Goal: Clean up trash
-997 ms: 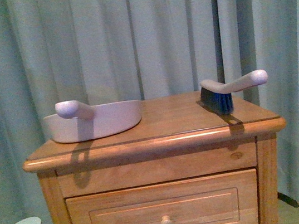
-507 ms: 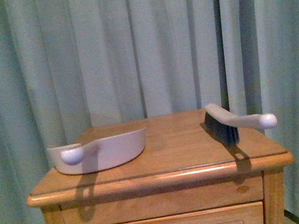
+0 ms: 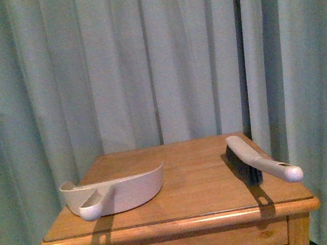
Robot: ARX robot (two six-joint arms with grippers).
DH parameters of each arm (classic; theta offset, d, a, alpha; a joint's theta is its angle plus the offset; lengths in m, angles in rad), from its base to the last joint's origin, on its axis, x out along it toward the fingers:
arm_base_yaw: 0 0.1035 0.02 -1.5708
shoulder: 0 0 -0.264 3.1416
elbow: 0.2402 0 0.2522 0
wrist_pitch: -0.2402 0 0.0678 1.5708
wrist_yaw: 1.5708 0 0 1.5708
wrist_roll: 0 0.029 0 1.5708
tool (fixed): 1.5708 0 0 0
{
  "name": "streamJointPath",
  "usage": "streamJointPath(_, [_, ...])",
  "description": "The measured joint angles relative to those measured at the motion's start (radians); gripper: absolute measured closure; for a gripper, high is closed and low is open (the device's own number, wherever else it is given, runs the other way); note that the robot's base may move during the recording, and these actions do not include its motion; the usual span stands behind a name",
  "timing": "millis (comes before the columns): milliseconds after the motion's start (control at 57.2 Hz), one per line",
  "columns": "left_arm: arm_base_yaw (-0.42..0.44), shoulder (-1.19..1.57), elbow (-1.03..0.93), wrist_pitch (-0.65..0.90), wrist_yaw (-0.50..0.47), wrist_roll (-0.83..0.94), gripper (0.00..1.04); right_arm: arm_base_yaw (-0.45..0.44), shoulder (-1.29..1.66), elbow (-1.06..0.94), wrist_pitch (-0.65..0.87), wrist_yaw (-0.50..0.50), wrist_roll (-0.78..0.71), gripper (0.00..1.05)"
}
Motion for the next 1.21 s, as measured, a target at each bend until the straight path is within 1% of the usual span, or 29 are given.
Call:
streamJointPath(52, [-0.014,0.119,0.07,0.077,-0.019,0.009,0.08,0.0,0.0,0.0,0.0,0.0,0.0,0.07])
streamJointPath(105, [-0.04,0.243,0.153,0.121,-0.036,0.026,0.08,0.0,0.0,0.0,0.0,0.0,0.0,0.07])
streamJointPath(157, [-0.063,0.349,0.233,0.141,-0.059,0.043,0.08,0.0,0.0,0.0,0.0,0.0,0.0,0.07])
streamJointPath(227, [-0.11,0.523,0.38,0.136,-0.119,0.084,0.08,0.0,0.0,0.0,0.0,0.0,0.0,0.07])
streamJointPath(280, [-0.141,0.626,0.48,0.105,-0.151,0.107,0.08,0.0,0.0,0.0,0.0,0.0,0.0,0.07])
streamJointPath(350, [-0.196,0.782,0.65,0.005,-0.193,0.145,0.08,0.0,0.0,0.0,0.0,0.0,0.0,0.07])
streamJointPath(402, [-0.233,0.892,0.771,-0.057,-0.248,0.172,0.08,0.0,0.0,0.0,0.0,0.0,0.0,0.07])
streamJointPath(507, [-0.28,1.068,0.971,-0.142,-0.34,0.184,0.08,0.0,0.0,0.0,0.0,0.0,0.0,0.07])
streamJointPath(612, [-0.316,1.204,1.117,-0.192,-0.394,0.181,0.08,0.0,0.0,0.0,0.0,0.0,0.0,0.07])
streamJointPath(665, [-0.334,1.278,1.188,-0.223,-0.4,0.17,0.08,0.0,0.0,0.0,0.0,0.0,0.0,0.07])
streamJointPath(700, [-0.346,1.339,1.236,-0.238,-0.428,0.161,0.08,0.0,0.0,0.0,0.0,0.0,0.0,0.07])
streamJointPath(787, [-0.356,1.429,1.291,-0.261,-0.465,0.149,0.08,0.0,0.0,0.0,0.0,0.0,0.0,0.07])
streamJointPath(892, [-0.367,1.504,1.312,-0.277,-0.484,0.126,0.08,0.0,0.0,0.0,0.0,0.0,0.0,0.07])
streamJointPath(1085, [-0.409,1.54,1.346,-0.287,-0.464,0.072,0.08,0.0,0.0,0.0,0.0,0.0,0.0,0.07])
streamJointPath(1207, [-0.418,1.555,1.35,-0.283,-0.464,0.064,0.08,0.0,0.0,0.0,0.0,0.0,0.0,0.07])
